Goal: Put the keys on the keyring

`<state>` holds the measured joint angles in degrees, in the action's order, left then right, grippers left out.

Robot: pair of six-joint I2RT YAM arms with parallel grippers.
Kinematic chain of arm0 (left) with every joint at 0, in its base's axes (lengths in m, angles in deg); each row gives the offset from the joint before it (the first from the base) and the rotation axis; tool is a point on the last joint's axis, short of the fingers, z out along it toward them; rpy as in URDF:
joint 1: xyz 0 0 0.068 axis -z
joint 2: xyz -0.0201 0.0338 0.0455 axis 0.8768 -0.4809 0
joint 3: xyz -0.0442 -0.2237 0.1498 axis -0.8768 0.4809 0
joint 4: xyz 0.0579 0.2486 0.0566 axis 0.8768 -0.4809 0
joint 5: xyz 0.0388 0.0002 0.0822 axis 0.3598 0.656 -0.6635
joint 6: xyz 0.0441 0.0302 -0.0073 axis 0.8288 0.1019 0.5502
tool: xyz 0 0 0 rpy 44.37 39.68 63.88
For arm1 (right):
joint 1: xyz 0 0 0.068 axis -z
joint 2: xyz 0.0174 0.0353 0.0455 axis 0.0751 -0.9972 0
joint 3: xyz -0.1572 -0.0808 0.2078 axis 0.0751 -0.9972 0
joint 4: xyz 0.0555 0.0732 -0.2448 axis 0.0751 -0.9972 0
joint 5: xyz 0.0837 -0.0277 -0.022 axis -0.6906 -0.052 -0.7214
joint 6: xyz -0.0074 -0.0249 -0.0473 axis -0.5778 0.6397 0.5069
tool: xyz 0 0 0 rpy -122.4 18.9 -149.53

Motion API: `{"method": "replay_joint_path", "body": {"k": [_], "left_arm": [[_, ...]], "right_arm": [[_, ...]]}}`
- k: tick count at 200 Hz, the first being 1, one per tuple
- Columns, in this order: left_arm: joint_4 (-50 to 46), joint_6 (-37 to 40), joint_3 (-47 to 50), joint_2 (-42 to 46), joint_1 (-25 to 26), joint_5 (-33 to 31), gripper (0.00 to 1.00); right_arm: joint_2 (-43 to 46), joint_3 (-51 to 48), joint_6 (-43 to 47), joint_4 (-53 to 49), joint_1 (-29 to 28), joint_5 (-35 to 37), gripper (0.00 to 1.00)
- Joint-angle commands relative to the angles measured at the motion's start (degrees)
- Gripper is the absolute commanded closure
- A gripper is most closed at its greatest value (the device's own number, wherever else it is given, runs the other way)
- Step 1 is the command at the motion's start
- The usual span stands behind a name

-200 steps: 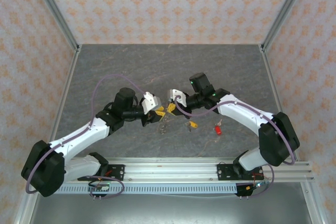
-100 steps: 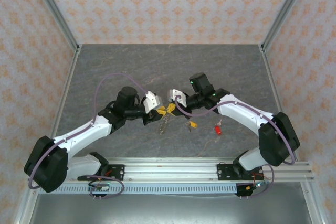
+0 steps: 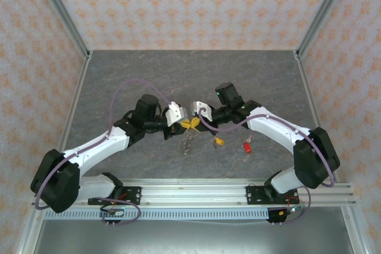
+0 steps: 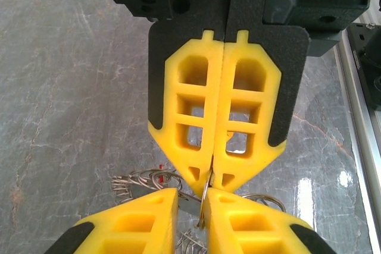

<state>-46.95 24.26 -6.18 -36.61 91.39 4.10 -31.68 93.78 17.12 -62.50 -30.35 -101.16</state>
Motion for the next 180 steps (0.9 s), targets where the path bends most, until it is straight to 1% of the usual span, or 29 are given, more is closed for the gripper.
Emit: {"method": "replay_joint_path", "body": {"k": [1,52,81,123,162,180], "left_arm": [[-4.0,3.1,-1.6,-0.9,0.8,0.4,0.81],[-6.9,5.2,-1.5,-0.1,0.9,-1.5,0.81],[-7.8,5.7,-1.9,-0.6,0.9,-0.5,0.82],[-10.9,7.9,-2.9,-0.8,0.8,-1.9,0.83],[-9.9,7.2,-2.8,-1.3,0.7,-1.6,0.83],[-7.2,5.8,-2.2,-0.9,0.7,-1.0,0.83]], "right_arm": [[2.3,0.5,-0.1,2.3,-0.2,-3.9,1.0],[2.3,0.6,-0.4,2.0,-0.3,-2.8,1.0],[2.3,0.5,0.0,1.7,-0.3,-2.8,1.0],[2.6,0.3,-0.1,1.7,-0.3,-2.7,1.0],[2.5,0.4,-0.5,1.8,-0.3,-3.1,1.0],[2.5,0.4,-0.8,1.7,-0.3,-3.1,1.0]]}}
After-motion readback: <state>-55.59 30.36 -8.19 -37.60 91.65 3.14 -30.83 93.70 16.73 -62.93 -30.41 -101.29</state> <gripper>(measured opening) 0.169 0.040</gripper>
